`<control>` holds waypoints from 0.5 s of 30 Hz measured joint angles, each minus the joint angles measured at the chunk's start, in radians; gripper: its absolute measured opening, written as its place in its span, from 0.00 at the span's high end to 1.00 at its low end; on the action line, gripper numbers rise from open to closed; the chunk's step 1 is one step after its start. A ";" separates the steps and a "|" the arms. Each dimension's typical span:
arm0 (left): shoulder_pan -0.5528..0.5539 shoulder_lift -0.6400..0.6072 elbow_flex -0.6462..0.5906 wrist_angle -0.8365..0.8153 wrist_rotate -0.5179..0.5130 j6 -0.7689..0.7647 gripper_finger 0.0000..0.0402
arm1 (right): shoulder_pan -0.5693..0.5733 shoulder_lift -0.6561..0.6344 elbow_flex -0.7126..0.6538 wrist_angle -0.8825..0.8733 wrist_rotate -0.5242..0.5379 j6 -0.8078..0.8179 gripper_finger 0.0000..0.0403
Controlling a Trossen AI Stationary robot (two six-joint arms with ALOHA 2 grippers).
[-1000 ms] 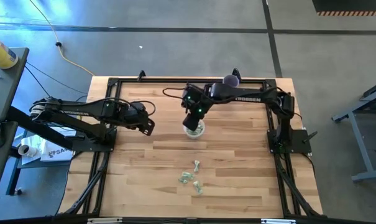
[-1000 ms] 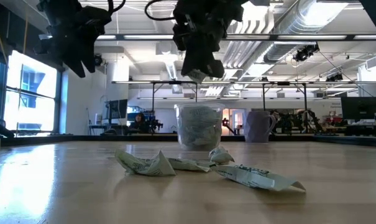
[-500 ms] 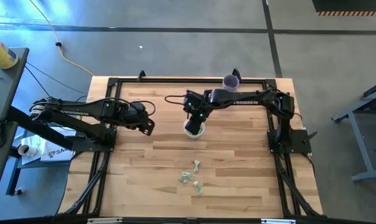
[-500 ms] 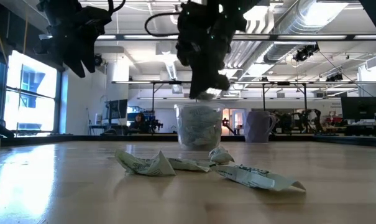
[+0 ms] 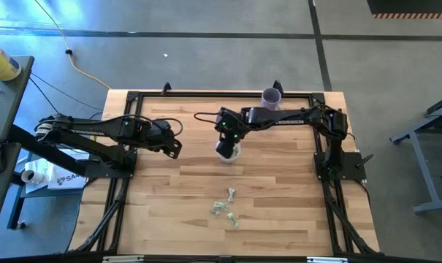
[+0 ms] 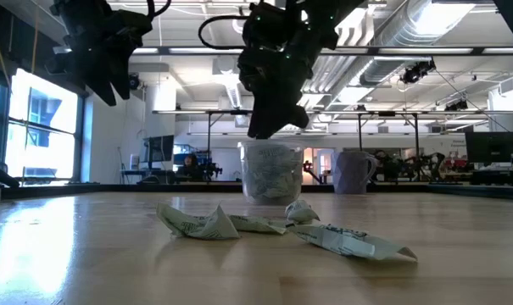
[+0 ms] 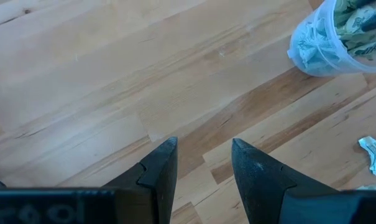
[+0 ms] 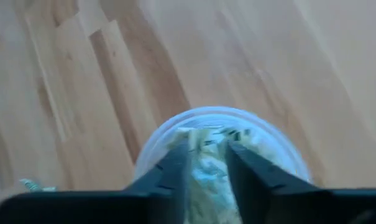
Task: Pick and place Stevia / Truvia into bins
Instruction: Put the green stevia packet into the transparent container
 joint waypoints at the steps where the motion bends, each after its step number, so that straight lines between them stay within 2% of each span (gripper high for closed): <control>1: 0.000 0.000 0.000 0.000 -0.001 0.000 0.54 | 0.000 -0.004 0.000 -0.003 0.007 -0.007 0.72; 5: 0.000 0.000 0.000 -0.005 -0.002 0.000 0.54 | 0.005 -0.053 0.014 -0.046 0.041 -0.091 0.56; 8: 0.000 0.000 0.000 -0.019 -0.004 0.000 0.54 | 0.003 -0.076 0.048 -0.170 0.107 -0.176 0.53; 11: 0.000 0.000 0.000 -0.025 -0.012 0.001 0.54 | -0.005 -0.067 0.053 -0.240 0.125 -0.205 0.60; 15: 0.000 0.000 0.000 -0.023 -0.015 0.005 0.54 | 0.006 -0.035 0.052 -0.181 0.136 -0.202 0.74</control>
